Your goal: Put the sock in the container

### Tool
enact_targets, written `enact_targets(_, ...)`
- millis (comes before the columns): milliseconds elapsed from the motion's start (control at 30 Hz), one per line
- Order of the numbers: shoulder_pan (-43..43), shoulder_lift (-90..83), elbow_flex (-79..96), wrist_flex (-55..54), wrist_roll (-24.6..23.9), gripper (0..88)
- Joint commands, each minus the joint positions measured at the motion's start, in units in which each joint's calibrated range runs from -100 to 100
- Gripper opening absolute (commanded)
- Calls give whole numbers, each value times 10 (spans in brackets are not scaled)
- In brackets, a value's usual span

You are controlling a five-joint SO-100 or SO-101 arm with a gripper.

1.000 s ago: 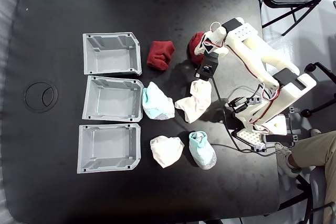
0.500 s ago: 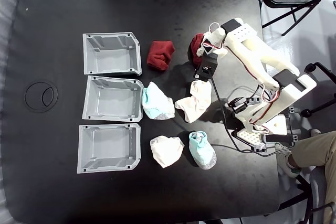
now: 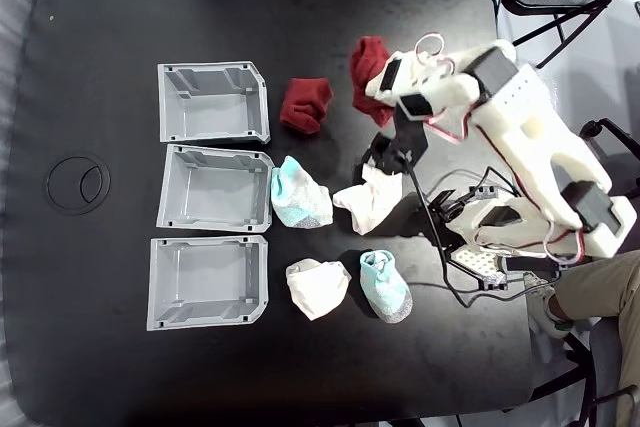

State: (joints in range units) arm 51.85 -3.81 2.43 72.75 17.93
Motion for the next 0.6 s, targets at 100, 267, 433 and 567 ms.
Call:
enact_targets(100,-121,-67,-11,-7,-50,13)
enact_targets(267,-232,-77,-11,-59,-93,13)
enact_targets(433,-341,-78,-11,-113,-94,13)
enact_targets(567,-417,-81,-11,-164,-94,13)
